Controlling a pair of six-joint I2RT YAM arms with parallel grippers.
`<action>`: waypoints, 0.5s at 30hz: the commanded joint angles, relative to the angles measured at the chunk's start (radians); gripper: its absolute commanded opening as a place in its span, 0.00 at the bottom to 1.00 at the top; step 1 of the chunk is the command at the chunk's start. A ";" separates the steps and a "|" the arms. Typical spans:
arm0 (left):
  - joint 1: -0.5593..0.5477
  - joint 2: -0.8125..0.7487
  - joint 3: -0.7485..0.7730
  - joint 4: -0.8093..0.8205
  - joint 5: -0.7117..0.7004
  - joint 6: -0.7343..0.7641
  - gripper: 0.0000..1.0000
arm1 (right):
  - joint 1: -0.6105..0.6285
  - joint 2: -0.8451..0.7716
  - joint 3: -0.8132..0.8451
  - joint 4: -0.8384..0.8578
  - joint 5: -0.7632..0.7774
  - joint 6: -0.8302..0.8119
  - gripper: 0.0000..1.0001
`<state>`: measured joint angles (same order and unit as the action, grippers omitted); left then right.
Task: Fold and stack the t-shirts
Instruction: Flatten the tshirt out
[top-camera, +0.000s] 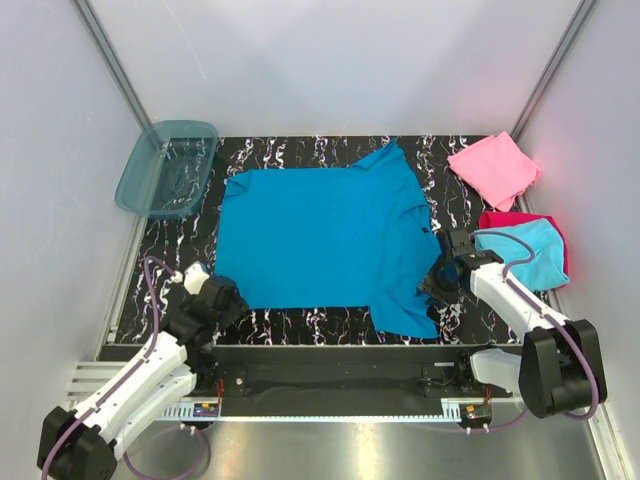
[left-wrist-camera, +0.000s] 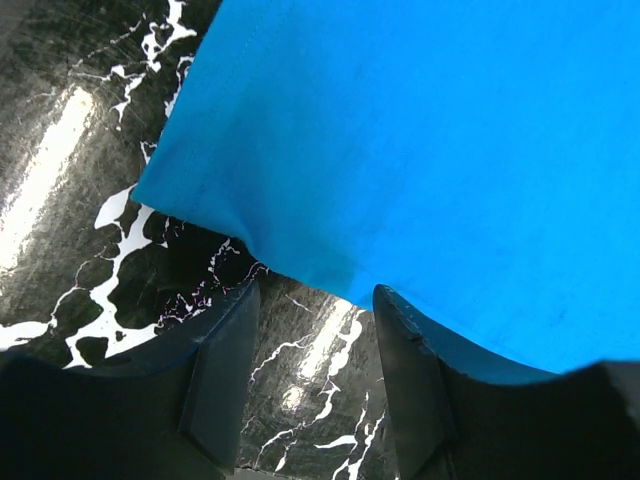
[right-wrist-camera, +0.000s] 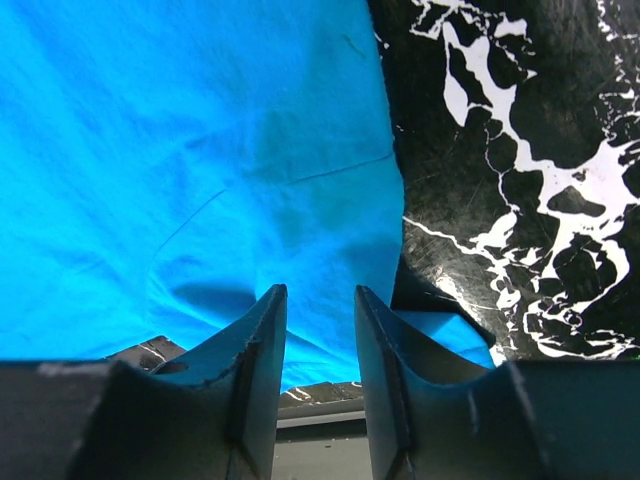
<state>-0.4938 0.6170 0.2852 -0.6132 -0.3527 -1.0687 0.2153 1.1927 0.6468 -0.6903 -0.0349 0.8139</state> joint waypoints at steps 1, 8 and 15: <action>0.003 0.013 0.022 -0.011 0.015 -0.013 0.54 | 0.004 0.001 0.039 0.032 0.029 -0.033 0.41; 0.003 0.049 0.026 -0.008 -0.002 -0.020 0.54 | 0.004 0.007 0.031 0.034 0.029 -0.035 0.45; 0.003 0.073 0.019 0.013 -0.026 -0.033 0.54 | 0.004 -0.031 0.005 0.021 0.061 0.002 0.46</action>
<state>-0.4938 0.6666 0.2863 -0.6182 -0.3576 -1.0882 0.2153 1.1938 0.6476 -0.6754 -0.0326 0.8009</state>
